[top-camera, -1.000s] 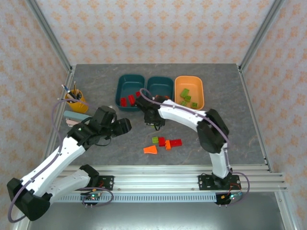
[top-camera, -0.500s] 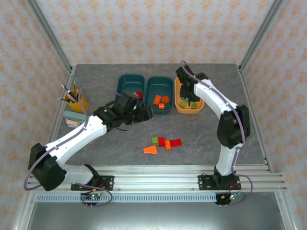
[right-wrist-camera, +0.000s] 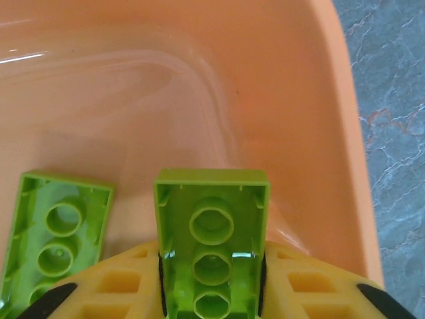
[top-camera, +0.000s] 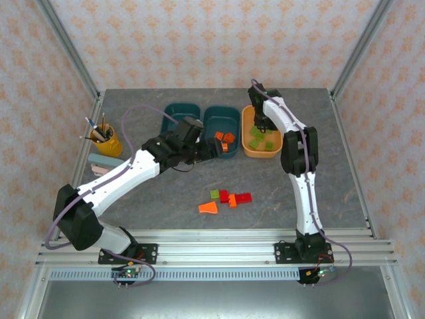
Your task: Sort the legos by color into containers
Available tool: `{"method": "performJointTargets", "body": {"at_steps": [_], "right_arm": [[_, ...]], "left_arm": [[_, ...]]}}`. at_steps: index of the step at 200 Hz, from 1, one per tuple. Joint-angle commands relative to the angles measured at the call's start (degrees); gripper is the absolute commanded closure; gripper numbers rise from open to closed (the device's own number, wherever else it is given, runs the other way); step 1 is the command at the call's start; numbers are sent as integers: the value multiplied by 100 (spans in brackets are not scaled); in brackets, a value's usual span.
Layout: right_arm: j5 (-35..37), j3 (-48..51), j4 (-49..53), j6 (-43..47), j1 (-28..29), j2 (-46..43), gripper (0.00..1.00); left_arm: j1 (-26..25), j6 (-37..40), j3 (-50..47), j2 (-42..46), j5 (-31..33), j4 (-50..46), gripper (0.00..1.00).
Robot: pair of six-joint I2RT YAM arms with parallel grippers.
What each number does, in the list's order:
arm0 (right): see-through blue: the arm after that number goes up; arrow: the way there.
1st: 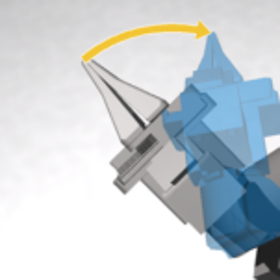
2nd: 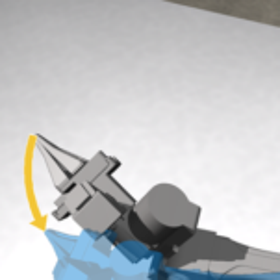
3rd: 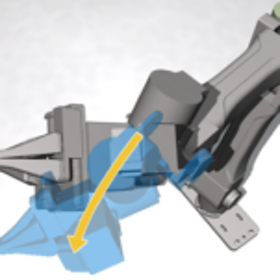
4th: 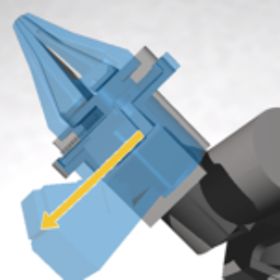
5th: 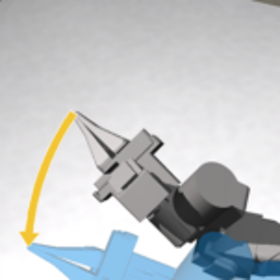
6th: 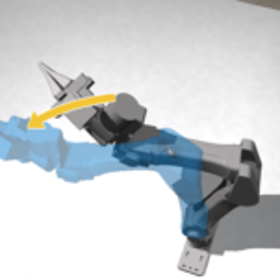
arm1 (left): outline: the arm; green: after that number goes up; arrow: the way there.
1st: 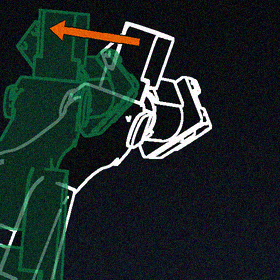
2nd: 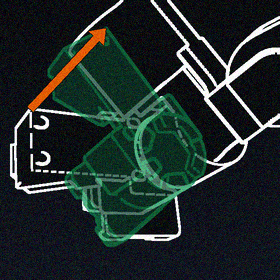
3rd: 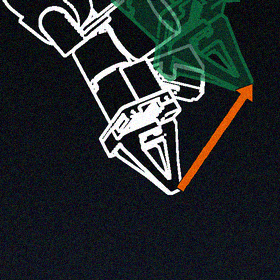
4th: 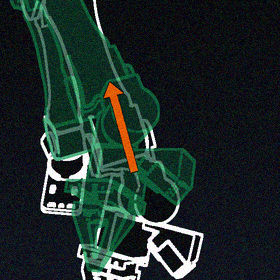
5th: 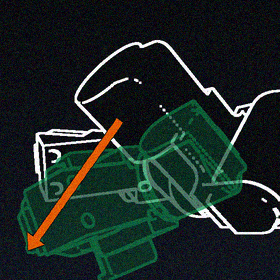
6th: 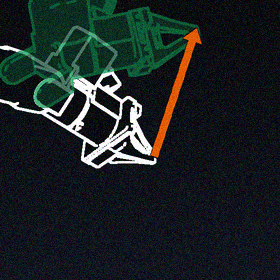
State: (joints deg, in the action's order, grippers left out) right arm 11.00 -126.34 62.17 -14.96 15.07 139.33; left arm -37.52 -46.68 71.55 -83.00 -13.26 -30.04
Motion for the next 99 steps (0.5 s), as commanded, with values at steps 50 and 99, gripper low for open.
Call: {"method": "performJointTargets", "body": {"at_steps": [50, 99], "right_arm": [[-149, -432, 360, 196, 165, -575, 44], [-497, 1127, -379, -73, 655, -2623, 44]], "left_arm": [[-35, 155, -113, 275, 201, -522, 23], [-282, 871, 57, -17, 70, -1123, 25]]}}
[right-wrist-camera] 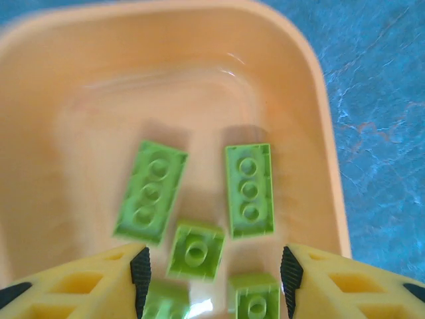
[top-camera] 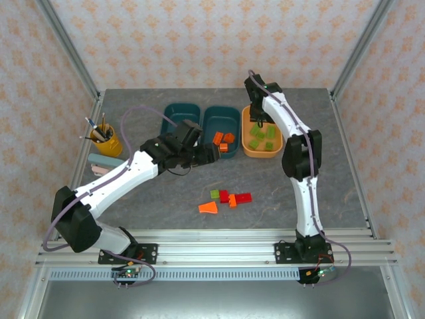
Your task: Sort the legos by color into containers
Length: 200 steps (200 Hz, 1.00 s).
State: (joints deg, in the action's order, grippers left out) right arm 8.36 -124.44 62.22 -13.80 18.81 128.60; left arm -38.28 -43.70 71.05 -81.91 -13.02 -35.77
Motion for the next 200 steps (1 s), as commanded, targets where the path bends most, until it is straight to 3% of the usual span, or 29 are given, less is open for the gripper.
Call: {"method": "performJointTargets", "body": {"at_steps": [1, 53, 88, 129, 160, 200], "right_arm": [[-233, 937, -383, -188, 281, -1550, 44], [-1489, 5106, -1496, -1335, 542, -5025, 39], [-2422, 6796, -686, -2109, 545, -7154, 33], [-2408, 7169, 1111, -2586, 545, -8741, 25], [-1883, 6993, 1862, -2546, 546, -9067, 25], [-1889, 6850, 1957, -2642, 545, -9203, 24]], "left_arm": [[-215, 600, 118, -143, 45, -565, 25], [-1015, 2631, 1220, -1379, 3, -1381, 27], [-1511, 3700, 1798, -2189, 155, -1599, 29], [-2067, 4454, 2430, -3107, 554, -1775, 27], [-2268, 4590, 2653, -3591, 818, -1797, 26], [-2294, 4532, 2723, -3900, 1050, -1687, 24]]}}
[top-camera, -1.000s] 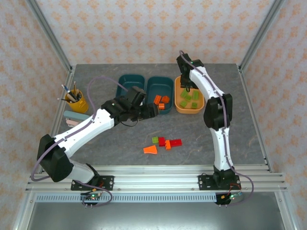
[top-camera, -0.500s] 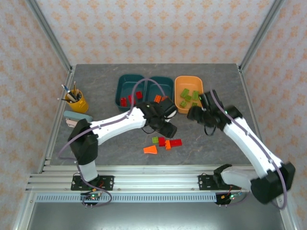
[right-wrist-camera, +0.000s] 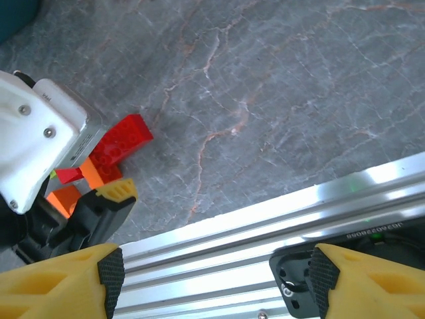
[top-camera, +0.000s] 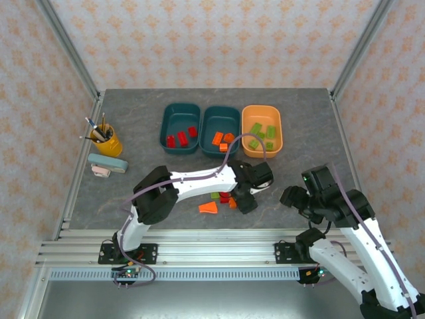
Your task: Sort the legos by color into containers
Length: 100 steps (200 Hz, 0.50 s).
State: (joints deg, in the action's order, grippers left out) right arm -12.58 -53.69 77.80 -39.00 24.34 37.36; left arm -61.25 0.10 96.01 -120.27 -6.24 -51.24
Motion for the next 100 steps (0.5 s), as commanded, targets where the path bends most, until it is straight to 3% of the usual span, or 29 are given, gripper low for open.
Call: {"method": "performJointTargets", "body": {"at_steps": [1, 43, 100], "right_arm": [[204, -227, 401, -119, -8, -80, 24], [203, -179, 387, -98, -8, -89, 25], [174, -144, 236, -72, -4, -41, 26]], "left_arm": [[6, 150, 226, -66, 375, -140, 24], [4, 139, 213, -172, 436, -34, 23], [91, 149, 643, -697, 311, -352, 29]]}}
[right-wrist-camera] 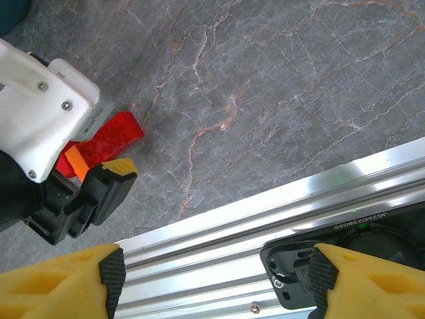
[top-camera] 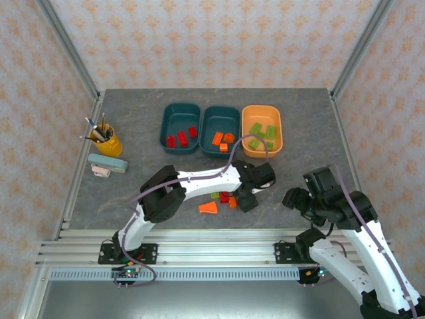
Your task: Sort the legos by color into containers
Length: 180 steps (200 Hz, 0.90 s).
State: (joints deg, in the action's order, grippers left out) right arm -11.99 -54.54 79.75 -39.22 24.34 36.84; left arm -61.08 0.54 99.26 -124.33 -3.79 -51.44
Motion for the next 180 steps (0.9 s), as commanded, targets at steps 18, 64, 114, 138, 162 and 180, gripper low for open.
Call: {"method": "performJointTargets", "body": {"at_steps": [18, 64, 114, 138, 162, 180], "right_arm": [[84, -15, -20, -44, -7, 26, 27], [65, -9, -108, 37, -8, 119, 28], [73, -46, -174, 120, -1, 196, 29], [91, -142, -200, 216, -5, 229, 29], [-10, -268, -388, 379, -7, 236, 30], [-273, -388, -774, 602, -6, 236, 31]], "left_arm": [[103, 83, 490, -466, 56, -446, 35], [156, -26, 499, -601, -8, -482, 50], [182, -240, 532, -645, 147, -435, 70], [277, -405, 676, -517, 288, -432, 73], [526, -745, 936, -240, 369, -471, 74], [796, -1025, 1121, 51, 425, -529, 74]]}}
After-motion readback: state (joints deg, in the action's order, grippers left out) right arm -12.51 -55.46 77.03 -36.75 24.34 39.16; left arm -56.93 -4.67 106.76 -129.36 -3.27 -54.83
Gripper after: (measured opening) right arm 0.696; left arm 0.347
